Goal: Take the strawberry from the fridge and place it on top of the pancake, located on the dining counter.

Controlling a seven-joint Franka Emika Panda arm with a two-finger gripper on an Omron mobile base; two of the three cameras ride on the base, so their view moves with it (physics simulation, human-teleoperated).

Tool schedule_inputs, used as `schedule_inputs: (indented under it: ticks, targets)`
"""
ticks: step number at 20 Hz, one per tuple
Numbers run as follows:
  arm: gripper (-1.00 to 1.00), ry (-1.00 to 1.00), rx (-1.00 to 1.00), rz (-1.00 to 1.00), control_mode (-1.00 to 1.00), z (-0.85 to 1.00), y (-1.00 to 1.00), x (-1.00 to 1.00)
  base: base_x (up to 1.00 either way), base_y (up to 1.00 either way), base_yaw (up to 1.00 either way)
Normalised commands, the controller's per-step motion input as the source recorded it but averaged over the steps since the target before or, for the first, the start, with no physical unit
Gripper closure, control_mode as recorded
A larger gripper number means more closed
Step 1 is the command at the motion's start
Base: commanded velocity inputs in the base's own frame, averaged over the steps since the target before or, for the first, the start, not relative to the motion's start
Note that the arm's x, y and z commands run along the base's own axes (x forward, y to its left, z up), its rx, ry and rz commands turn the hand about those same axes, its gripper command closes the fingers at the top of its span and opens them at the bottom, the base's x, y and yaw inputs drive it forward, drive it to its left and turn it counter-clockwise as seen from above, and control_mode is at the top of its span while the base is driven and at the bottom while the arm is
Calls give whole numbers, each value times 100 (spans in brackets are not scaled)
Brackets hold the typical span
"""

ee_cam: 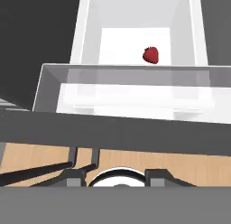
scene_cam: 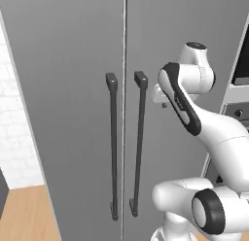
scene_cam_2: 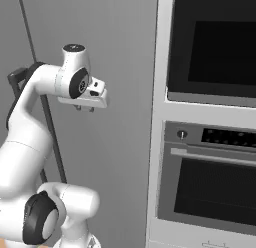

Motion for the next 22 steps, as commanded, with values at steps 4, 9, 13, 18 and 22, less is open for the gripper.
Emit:
schedule_inputs:
  ticks: [4,9,13,18,22]
  targets:
    - [-100,0,0,0,100,0,0,-1,-46,0,0]
    - [-100,0,0,0,100,0,0,0,-91,9,0]
    - [-100,0,0,0,100,0,0,0,-79,34,0]
    - [-100,0,0,0,100,0,0,0,-28,48,0]
    - [-100,0,0,0,100,0,0,0,0,41,0]
